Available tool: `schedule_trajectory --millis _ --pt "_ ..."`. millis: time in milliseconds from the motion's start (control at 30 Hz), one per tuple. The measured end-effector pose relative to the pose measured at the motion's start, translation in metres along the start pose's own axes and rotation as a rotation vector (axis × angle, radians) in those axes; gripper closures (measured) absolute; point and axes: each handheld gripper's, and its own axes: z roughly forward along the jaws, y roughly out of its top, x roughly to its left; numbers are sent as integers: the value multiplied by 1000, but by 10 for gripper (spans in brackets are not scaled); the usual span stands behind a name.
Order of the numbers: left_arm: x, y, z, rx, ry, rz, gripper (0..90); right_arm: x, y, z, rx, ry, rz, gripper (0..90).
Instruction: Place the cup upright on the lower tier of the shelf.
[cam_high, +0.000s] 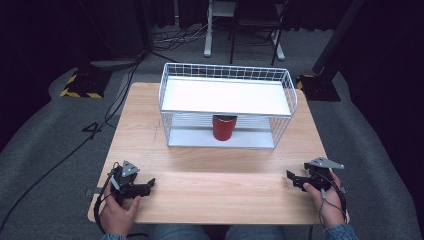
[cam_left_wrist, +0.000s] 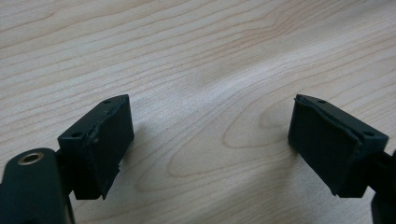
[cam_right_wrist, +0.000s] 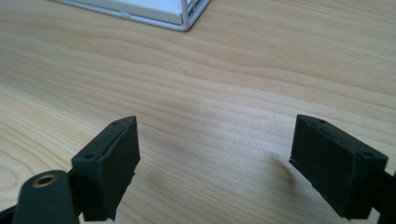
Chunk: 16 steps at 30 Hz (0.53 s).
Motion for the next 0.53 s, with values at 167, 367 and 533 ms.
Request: schedule_trajectory --millis 167,367,533 --pt "0 0 0 0 0 0 145 2 -3 3 29 -2 -40 158" --pt "0 0 0 0 0 0 145 3 -3 3 34 3 -31 148" --pt "0 0 0 0 0 0 145 4 -3 4 35 -7 -24 136"
